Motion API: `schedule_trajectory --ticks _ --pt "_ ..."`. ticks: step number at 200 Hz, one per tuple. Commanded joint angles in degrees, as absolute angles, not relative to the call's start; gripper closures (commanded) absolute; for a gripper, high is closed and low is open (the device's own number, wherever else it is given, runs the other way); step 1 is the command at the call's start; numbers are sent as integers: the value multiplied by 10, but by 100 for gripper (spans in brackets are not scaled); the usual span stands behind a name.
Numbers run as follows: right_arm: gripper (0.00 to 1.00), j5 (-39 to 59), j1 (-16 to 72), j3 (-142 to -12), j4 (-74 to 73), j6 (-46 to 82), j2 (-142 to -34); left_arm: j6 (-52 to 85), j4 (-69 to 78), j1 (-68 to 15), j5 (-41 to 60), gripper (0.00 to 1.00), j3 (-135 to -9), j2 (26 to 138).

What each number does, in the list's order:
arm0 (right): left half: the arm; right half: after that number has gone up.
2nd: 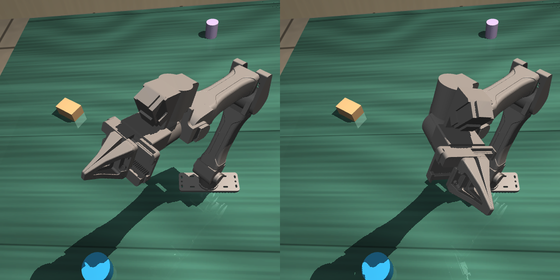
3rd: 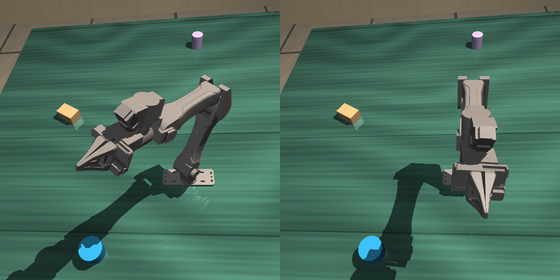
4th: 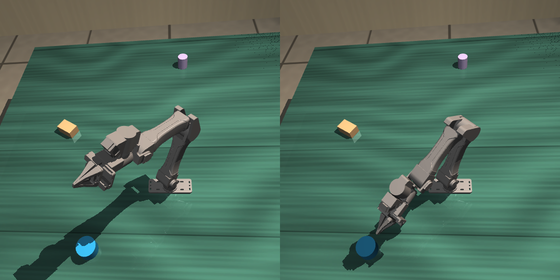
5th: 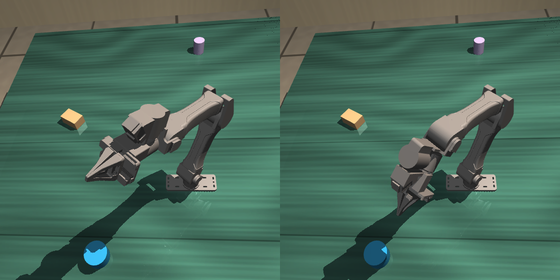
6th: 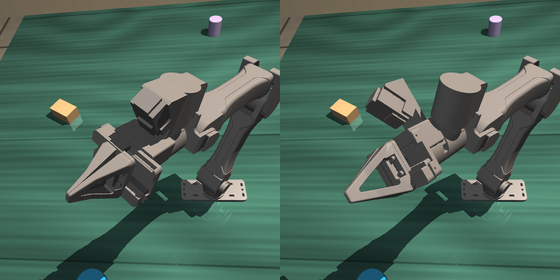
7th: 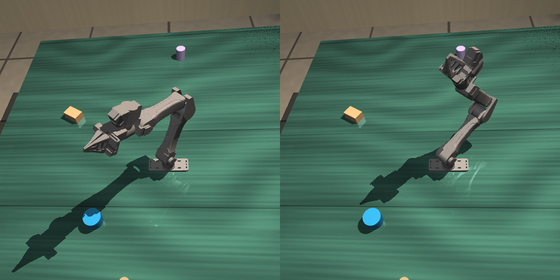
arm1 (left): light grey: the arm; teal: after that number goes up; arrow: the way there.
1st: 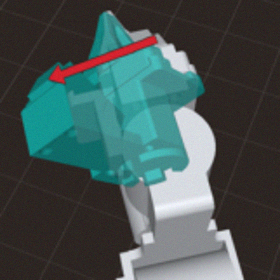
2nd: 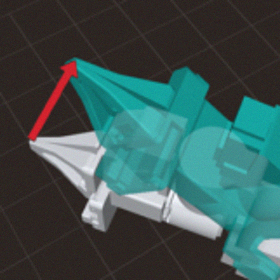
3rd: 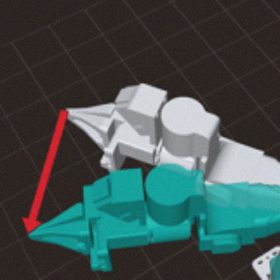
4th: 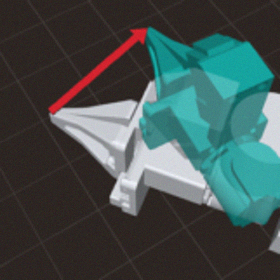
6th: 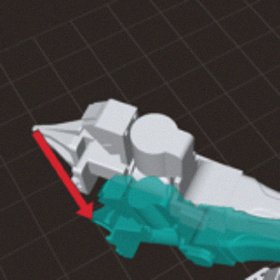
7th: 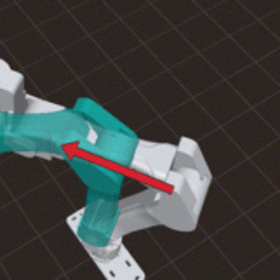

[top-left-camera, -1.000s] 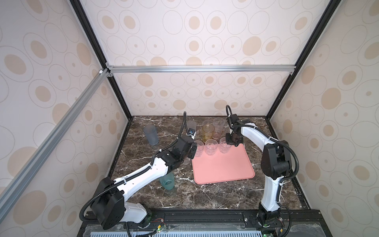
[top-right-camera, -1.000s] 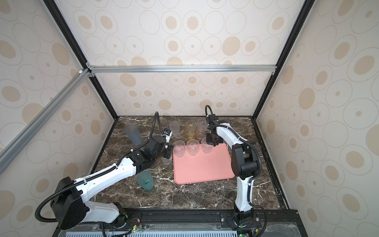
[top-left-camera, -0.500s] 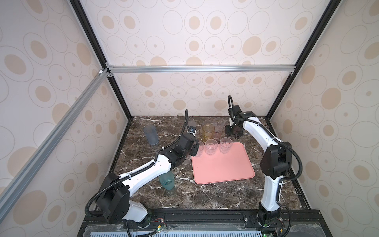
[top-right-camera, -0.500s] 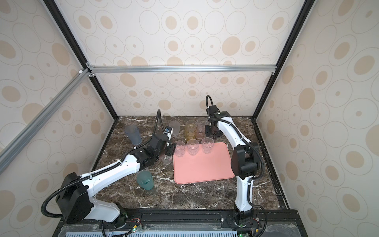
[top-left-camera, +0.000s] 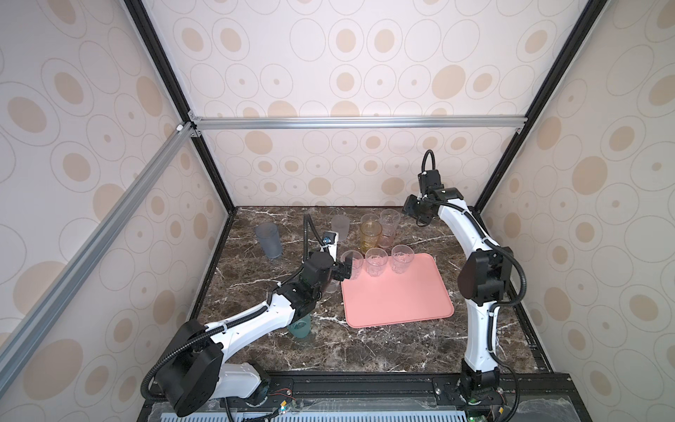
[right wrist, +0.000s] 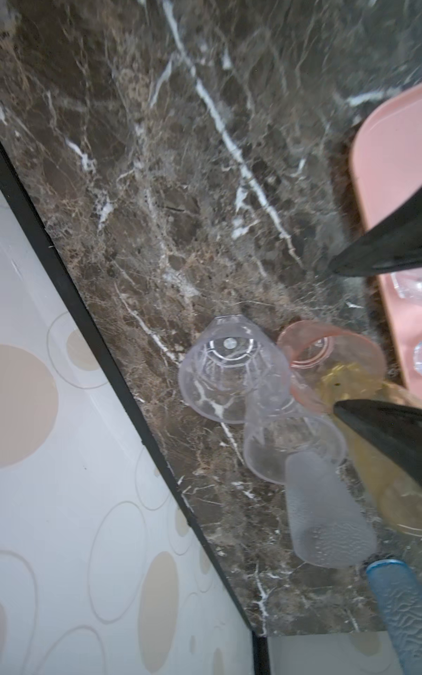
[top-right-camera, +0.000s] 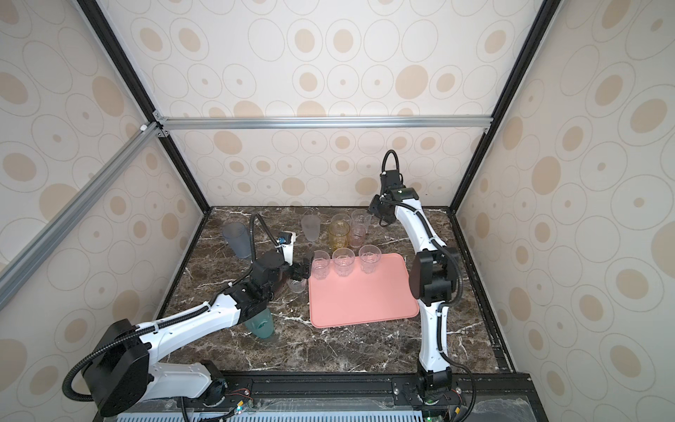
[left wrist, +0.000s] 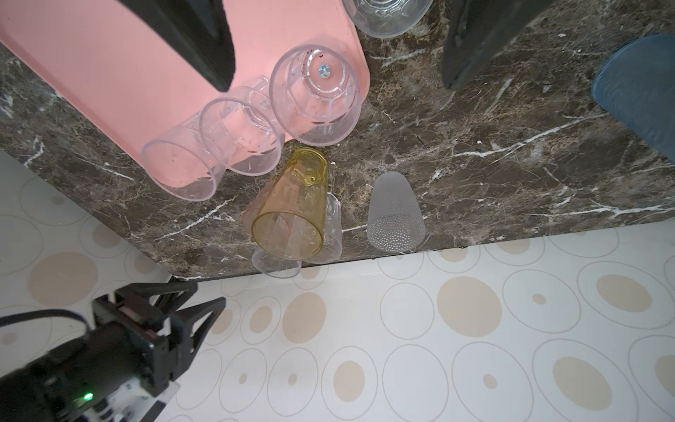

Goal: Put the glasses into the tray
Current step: 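Reach the right gripper to a clear glass farther from the robot and grasp it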

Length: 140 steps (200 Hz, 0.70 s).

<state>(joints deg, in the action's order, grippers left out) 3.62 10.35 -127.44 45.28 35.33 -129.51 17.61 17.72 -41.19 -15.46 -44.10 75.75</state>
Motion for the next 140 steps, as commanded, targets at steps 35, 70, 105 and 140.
schedule_trajectory --ticks 35,70,105,140 --pt "49 68 97 -1365 468 378 -1398 202 175 -413 -125 13 -454 789" --pt "57 78 94 -1405 486 362 -1451 211 157 -417 -111 14 -468 808" --pt "69 75 92 -1405 473 334 -1465 224 142 -423 -100 14 -471 815" --pt "83 53 92 -1403 481 297 -1454 230 134 -430 -102 15 -473 816"
